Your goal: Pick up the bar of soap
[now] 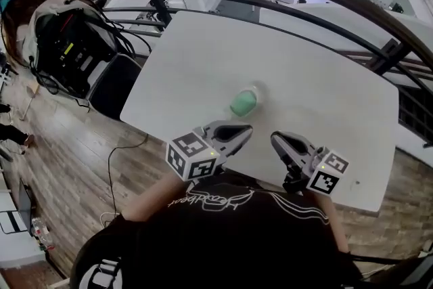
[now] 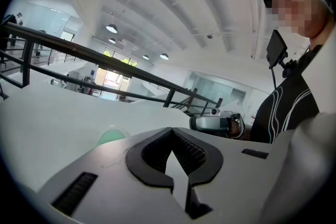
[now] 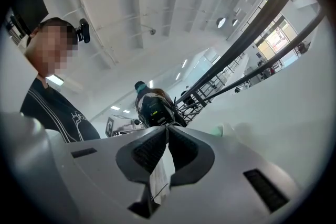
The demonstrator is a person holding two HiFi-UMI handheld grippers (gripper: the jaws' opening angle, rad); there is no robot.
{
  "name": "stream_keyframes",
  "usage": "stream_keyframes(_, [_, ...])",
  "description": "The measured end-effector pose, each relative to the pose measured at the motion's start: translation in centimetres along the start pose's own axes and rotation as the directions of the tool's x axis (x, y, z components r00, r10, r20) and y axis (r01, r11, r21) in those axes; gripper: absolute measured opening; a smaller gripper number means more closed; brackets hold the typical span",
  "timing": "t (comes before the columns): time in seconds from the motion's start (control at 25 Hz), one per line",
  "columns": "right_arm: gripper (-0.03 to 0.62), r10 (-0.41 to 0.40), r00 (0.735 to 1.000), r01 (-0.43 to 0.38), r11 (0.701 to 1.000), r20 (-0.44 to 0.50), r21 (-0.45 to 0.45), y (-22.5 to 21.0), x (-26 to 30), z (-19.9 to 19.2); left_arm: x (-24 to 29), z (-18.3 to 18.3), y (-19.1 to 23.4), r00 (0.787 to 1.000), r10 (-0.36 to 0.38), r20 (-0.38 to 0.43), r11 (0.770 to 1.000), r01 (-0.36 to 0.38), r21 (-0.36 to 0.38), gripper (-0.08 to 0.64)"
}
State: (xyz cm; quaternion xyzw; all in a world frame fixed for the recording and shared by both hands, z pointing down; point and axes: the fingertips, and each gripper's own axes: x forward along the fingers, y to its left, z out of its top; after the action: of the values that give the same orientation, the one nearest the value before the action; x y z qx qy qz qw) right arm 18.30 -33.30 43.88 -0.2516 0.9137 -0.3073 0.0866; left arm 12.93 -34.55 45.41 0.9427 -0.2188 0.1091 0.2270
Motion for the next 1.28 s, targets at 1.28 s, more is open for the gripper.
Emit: stream_keyframes(1.28, [0.018,-0.017,1.0,0.018,0.994,-0.009,0.108,-6.6,4.5,-1.2,2.8,-3.2,11.5,0.956,0.223,-0.19,0.965,-0.189,0.183,0.139])
